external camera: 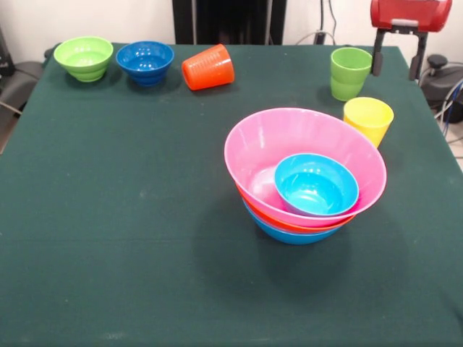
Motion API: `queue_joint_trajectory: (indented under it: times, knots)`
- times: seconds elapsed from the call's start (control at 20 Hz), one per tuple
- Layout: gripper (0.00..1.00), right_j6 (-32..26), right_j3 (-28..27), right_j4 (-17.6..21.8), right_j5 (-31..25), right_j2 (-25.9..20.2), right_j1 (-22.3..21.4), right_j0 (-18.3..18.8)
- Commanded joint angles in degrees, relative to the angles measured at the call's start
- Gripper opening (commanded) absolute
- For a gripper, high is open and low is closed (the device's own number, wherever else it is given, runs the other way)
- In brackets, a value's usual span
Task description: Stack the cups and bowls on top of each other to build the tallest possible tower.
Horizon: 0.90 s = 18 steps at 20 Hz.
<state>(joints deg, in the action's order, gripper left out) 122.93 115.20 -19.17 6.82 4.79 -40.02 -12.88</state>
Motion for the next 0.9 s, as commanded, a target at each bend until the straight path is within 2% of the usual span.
queue_joint_trajectory:
  times: [0.05, 0.15, 0.25, 0.35, 0.5, 0.7, 0.9]
  knots:
    - [1.0, -11.9, -8.4, 10.9, -32.6, -2.0, 0.5, 3.8]
    - [1.0, -12.3, -8.5, 12.2, -33.5, -3.2, 0.4, 5.8]
    - [1.0, -10.7, -8.7, 13.6, -34.3, -3.2, 0.2, 6.3]
    - [1.0, -8.4, -13.1, 15.0, -35.2, -2.3, 3.4, 5.2]
    - [1.0, -3.9, -19.4, 14.8, -34.4, -3.8, 9.5, 5.3]
    - [1.0, 2.0, -25.8, 14.8, -35.3, -1.3, 13.0, 1.2]
    - [1.0, 6.9, -34.6, 15.1, -38.2, 5.5, 18.0, -5.1]
